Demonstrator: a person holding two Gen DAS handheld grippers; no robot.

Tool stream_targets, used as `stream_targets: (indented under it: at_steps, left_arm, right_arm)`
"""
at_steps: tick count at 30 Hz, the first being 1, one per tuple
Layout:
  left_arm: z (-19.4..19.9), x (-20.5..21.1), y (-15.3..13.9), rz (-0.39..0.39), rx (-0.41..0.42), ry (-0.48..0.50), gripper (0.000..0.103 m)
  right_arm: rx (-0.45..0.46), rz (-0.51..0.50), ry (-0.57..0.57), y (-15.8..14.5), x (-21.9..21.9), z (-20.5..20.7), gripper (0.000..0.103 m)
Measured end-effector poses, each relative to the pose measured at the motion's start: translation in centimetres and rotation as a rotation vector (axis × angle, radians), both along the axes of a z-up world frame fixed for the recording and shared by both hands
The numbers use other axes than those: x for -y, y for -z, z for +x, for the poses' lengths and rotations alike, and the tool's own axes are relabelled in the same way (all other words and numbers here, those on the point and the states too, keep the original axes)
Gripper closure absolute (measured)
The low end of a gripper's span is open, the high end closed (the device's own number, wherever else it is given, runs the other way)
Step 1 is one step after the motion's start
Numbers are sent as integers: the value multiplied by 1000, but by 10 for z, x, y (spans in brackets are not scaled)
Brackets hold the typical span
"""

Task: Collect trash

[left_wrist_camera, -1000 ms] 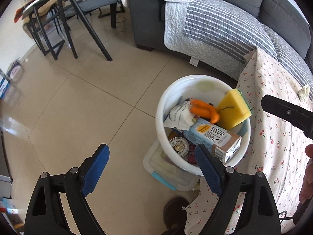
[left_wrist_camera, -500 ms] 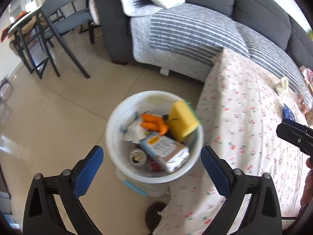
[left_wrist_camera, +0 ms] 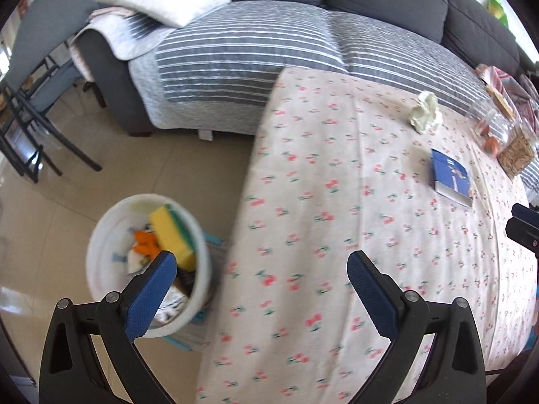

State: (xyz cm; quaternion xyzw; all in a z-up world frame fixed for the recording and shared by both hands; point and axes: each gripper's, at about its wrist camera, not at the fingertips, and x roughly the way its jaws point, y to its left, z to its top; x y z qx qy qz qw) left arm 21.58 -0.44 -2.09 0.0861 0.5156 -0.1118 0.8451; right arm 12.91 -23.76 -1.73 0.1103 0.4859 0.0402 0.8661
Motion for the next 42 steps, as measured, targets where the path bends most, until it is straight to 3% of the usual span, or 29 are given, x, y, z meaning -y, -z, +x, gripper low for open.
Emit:
stream_targets:
  at_steps: [14, 20, 23, 30, 36, 39, 42]
  left_arm:
    - [8, 144, 24, -36, -61, 165, 1]
    - [10, 208, 33, -105, -78, 257, 1]
    - [16, 228, 38, -163, -101, 267, 1]
    - [37, 260, 52, -208, -112, 234, 1]
    - [37, 280, 70, -138, -119, 238, 1]
    - [32, 290, 84, -53, -136, 261, 0]
    - [25, 295, 86, -14, -99, 285, 0]
  right_arm:
    - [-80, 5, 180, 22, 121, -34, 12]
    - [-101, -27, 206, 39, 153, -52, 12]
    - [-126, -43, 223, 51, 170, -60, 12]
    - [-147, -33, 284, 63, 207, -76, 12]
    - [-158, -40, 292, 69, 223, -81, 12]
    - [-163, -40, 289, 72, 228, -82, 12]
    - [-169, -39, 285, 75, 231, -80, 12]
